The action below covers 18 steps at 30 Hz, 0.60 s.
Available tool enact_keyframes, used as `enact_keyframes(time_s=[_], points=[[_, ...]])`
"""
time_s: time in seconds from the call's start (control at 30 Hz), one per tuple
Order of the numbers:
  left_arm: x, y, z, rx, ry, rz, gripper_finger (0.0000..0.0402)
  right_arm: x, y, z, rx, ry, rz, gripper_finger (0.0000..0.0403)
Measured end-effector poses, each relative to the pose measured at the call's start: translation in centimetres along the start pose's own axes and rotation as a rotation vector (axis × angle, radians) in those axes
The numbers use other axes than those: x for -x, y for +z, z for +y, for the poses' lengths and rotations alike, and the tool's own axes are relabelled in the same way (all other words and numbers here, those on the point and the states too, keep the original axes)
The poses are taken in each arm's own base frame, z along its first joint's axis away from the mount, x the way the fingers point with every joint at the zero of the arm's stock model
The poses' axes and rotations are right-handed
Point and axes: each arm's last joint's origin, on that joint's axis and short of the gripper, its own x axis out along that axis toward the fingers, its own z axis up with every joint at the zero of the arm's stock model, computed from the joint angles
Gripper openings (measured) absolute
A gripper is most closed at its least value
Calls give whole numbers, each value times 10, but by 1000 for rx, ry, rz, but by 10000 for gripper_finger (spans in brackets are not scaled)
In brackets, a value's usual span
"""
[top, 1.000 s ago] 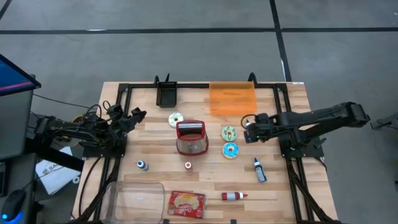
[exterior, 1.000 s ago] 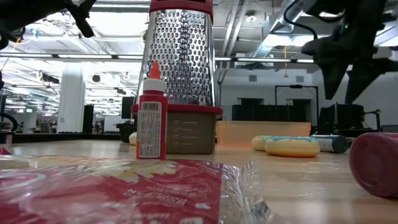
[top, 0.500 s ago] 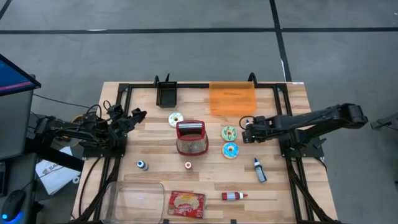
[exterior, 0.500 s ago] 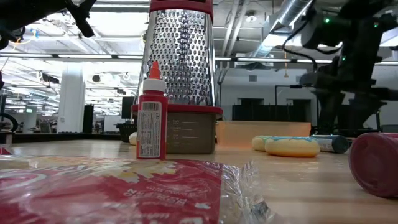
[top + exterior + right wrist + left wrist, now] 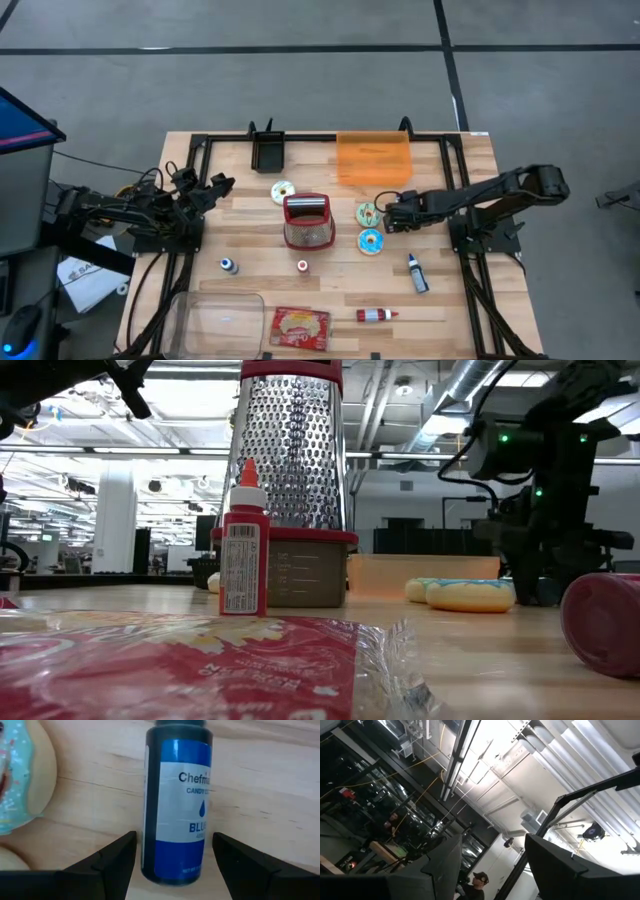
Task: Pick & Place Food Item
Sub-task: Put the top blue food coloring bottle into the transparent bin
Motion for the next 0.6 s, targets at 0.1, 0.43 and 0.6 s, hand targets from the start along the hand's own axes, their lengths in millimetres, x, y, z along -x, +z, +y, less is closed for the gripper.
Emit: enact_keyframes(time_s=[0.1,0.43,0.6], points=[[0,0,0,0,0,0,214,-3,0,1,3,-12,-2,246],[0,0,0,1,0,2,214,5,2,0,-9,47,-48,135],[0,-1,-1,5,-23,19,214,25,0,-1,13,161,-60,118]])
